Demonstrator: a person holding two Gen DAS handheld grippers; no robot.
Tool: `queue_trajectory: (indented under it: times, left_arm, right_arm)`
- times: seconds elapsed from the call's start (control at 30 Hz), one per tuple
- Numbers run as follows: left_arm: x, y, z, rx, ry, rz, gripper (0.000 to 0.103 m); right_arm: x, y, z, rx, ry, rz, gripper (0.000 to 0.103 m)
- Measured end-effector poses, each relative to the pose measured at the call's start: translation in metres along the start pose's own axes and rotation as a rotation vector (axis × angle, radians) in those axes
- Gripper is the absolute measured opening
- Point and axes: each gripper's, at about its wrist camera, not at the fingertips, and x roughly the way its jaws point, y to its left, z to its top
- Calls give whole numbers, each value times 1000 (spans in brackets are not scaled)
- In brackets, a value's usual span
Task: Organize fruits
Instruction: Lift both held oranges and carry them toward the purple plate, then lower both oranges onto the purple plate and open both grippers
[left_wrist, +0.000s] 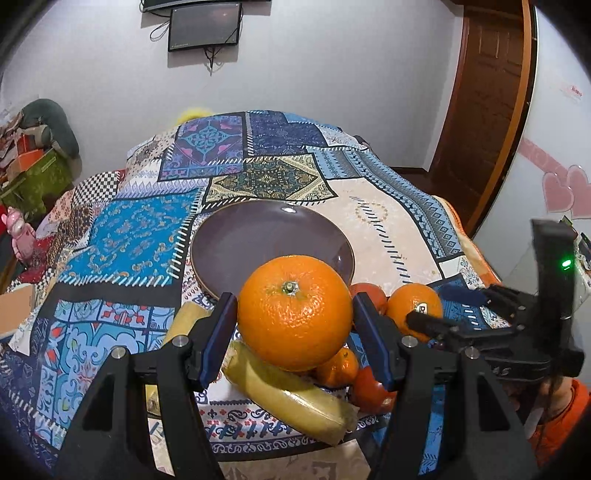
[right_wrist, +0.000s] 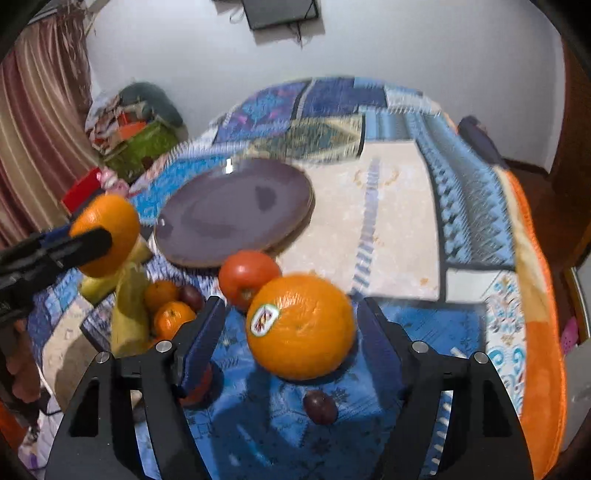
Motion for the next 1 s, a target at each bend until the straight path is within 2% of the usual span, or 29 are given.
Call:
queue_trajectory:
  times: [0.17, 0.5, 0.8, 1.0]
  left_arm:
    - [2, 1, -4, -7, 8, 1, 64]
    - [2, 7, -2, -22, -1, 7, 64]
    - [-10, 15, 8, -23, -35, 19, 64]
    - [-10, 24, 18, -24, -53, 36, 64]
  right_arm:
    - [17, -6, -2, 11, 49, -9, 69]
    - [0, -5, -4, 42, 0, 12, 67]
    - [-25, 14, 21, -14, -86, 13, 67]
    - [-20, 24, 42, -37, -115, 28, 67]
